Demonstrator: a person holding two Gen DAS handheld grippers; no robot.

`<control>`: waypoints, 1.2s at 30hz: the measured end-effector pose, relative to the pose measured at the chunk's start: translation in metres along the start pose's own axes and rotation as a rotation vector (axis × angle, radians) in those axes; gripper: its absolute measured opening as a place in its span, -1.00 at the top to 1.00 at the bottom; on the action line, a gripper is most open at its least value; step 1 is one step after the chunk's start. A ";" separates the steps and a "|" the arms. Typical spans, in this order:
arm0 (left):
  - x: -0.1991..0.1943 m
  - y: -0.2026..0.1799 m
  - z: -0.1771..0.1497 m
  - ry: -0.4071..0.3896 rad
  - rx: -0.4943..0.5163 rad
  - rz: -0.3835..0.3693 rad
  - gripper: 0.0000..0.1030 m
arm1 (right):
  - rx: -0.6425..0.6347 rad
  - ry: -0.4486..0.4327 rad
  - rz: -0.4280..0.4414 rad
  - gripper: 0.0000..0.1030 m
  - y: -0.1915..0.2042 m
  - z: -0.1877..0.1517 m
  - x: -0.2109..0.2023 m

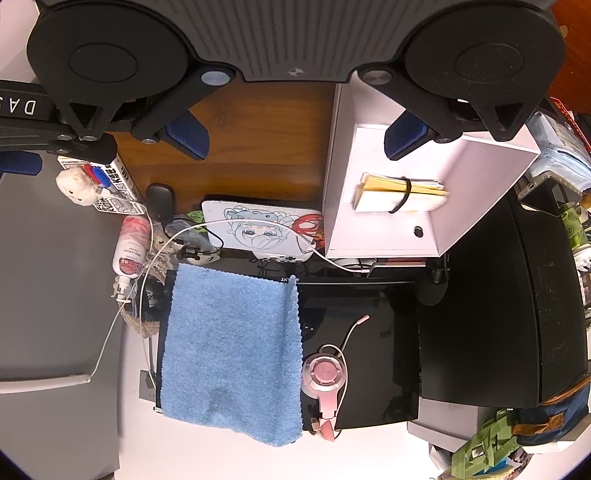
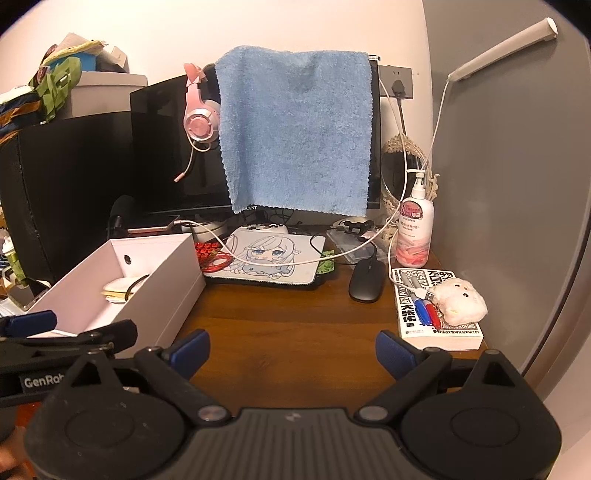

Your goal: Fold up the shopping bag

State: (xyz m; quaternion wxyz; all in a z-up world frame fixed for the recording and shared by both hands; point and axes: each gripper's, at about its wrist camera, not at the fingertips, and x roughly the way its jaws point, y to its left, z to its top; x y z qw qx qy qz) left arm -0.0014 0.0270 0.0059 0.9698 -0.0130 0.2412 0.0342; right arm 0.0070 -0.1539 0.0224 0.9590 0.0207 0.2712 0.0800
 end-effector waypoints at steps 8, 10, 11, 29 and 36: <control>0.000 0.001 -0.001 0.003 0.001 0.001 -0.98 | -0.001 0.006 0.001 -0.88 0.001 0.000 0.001; 0.001 0.001 -0.002 0.004 -0.001 0.002 -0.98 | -0.003 0.007 -0.001 -0.88 0.002 0.000 0.001; 0.001 0.001 -0.002 0.005 -0.001 0.002 -0.98 | -0.002 0.009 0.000 -0.88 0.002 0.000 0.001; 0.003 0.001 -0.002 0.011 0.002 0.003 -0.98 | 0.008 0.020 0.008 -0.88 0.000 -0.002 0.003; 0.003 0.001 -0.002 0.012 0.003 0.003 -0.98 | 0.011 0.023 0.009 -0.88 -0.001 -0.002 0.004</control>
